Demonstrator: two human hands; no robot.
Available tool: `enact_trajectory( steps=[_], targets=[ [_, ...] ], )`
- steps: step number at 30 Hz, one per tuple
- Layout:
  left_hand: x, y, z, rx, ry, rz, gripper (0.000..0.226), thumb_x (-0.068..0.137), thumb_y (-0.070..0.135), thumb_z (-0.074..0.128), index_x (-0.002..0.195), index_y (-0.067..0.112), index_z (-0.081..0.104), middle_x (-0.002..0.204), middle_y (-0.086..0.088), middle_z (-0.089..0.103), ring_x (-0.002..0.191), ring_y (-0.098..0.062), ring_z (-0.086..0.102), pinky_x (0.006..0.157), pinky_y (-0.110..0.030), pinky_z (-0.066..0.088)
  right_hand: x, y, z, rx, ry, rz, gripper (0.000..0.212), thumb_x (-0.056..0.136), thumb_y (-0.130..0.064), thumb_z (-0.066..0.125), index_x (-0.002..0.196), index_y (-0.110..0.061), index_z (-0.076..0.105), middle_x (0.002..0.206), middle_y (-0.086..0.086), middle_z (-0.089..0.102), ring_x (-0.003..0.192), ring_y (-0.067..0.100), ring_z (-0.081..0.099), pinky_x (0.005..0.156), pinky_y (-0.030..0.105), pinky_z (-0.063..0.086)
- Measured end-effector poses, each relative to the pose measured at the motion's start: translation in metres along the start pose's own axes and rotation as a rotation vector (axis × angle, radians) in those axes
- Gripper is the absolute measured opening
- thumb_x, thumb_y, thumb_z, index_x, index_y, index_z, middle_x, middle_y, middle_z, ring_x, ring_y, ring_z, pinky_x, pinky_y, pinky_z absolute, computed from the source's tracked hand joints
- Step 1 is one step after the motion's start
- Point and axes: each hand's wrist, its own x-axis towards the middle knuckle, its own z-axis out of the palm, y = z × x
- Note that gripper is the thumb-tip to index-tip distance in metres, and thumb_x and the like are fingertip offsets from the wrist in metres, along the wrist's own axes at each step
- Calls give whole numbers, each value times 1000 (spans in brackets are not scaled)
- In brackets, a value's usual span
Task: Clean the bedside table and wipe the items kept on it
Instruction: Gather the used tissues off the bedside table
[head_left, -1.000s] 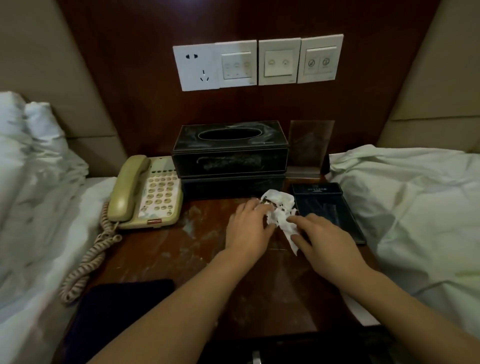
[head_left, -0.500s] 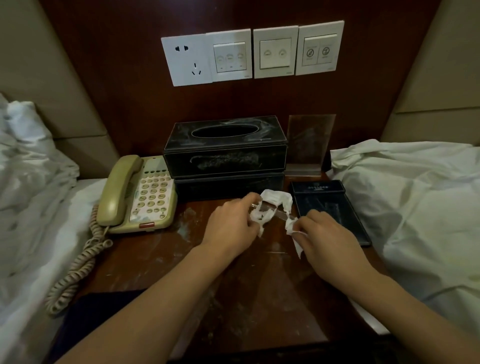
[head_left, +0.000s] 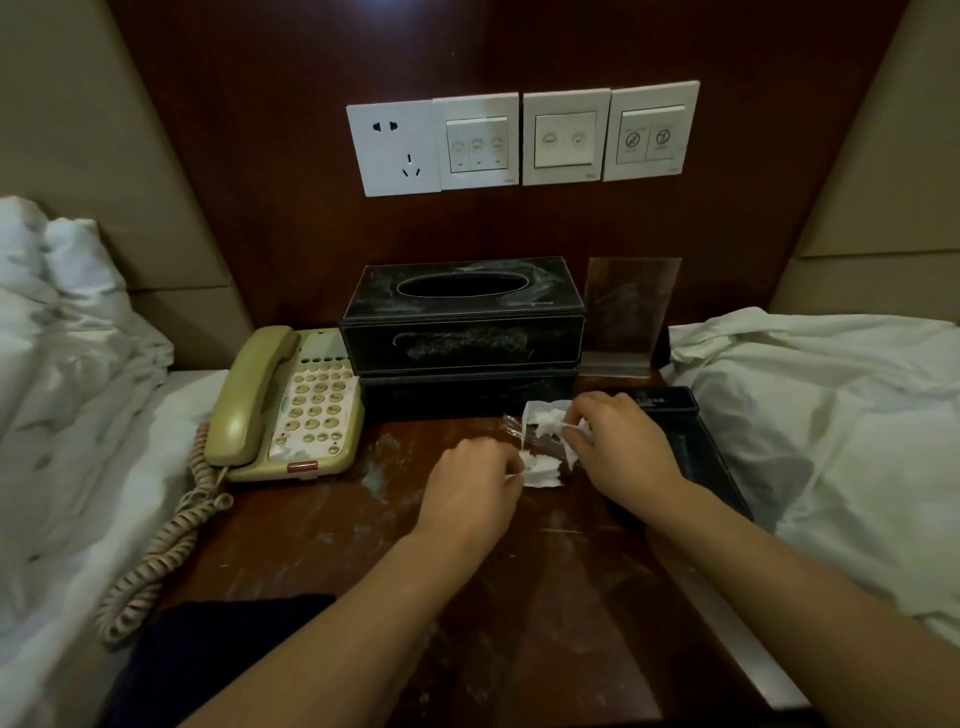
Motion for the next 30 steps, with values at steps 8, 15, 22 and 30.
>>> enact_trajectory(
  steps=[8, 15, 22, 30],
  targets=[
    [-15, -23, -16, -1, 51, -26, 19, 99, 28, 64, 114, 26, 74, 113, 6, 70, 103, -13, 65, 90, -34, 56, 5, -1, 10, -40, -93, 88, 26, 96, -24, 58, 120, -14, 56, 109, 6, 64, 104, 25, 56, 77, 37, 50],
    [-32, -24, -28, -7, 54, -14, 20, 99, 29, 63, 116, 25, 73, 114, 6, 70, 102, -11, 64, 85, -26, 52, -5, -7, -1, -105, -49, 58, 26, 99, -26, 52, 119, -13, 63, 118, 9, 58, 111, 26, 49, 90, 36, 45],
    [-108, -34, -75, -153, 136, -20, 11, 95, 36, 69, 104, 34, 74, 96, 17, 69, 85, 0, 63, 76, -17, 52, -71, -63, -75, 170, 101, 9, 19, 96, -32, 59, 113, -25, 61, 99, -10, 60, 81, 5, 53, 68, 22, 45],
    [-293, -108, -34, -87, -139, -162, 11, 89, 35, 74, 100, 33, 76, 81, 21, 61, 79, -2, 63, 72, -19, 50, -221, -136, -69, 327, -213, -97, 24, 90, -34, 65, 114, -32, 61, 94, -26, 55, 81, -7, 56, 62, 11, 41]
  ],
)
